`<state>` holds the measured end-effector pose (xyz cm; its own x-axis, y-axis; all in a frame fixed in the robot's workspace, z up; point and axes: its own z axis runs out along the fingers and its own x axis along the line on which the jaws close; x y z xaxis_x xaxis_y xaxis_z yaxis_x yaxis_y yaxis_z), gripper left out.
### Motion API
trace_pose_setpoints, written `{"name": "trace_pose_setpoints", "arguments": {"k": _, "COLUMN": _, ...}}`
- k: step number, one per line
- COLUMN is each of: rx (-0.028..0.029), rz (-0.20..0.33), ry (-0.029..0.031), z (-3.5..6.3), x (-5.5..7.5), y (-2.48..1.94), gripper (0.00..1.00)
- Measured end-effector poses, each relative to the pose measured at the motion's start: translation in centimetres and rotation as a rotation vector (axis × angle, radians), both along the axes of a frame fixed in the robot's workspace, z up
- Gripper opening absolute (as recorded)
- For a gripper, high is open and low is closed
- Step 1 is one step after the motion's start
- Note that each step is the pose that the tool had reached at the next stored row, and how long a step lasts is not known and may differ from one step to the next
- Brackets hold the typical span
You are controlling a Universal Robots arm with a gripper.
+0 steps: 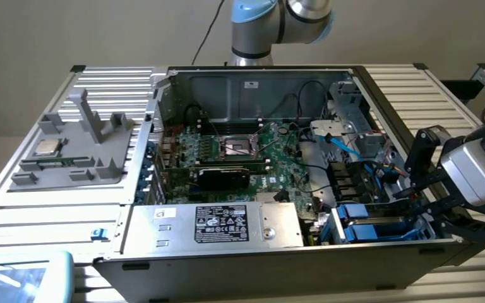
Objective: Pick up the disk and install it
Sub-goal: 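Insert the first disk wire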
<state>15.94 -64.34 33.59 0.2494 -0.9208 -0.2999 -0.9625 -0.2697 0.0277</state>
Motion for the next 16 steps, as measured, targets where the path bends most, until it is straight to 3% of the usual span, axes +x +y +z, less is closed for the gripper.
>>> {"name": "trace_pose_setpoints", "arguments": {"k": 2, "rx": 0.0041, "rz": 0.0, "ry": 0.0002, "z": -0.04, "x": 0.08, "y": -0.2, "gripper": 0.31}}
{"name": "trace_pose_setpoints", "arguments": {"k": 8, "rx": 0.015, "rz": 0.007, "ry": 0.0007, "z": -0.12, "x": 0.06, "y": -0.26, "gripper": 0.31}}
{"name": "trace_pose_setpoints", "arguments": {"k": 16, "rx": 0.017, "rz": 0.031, "ry": 0.0024, "z": -0.24, "x": 0.02, "y": -0.53, "gripper": 0.31}}
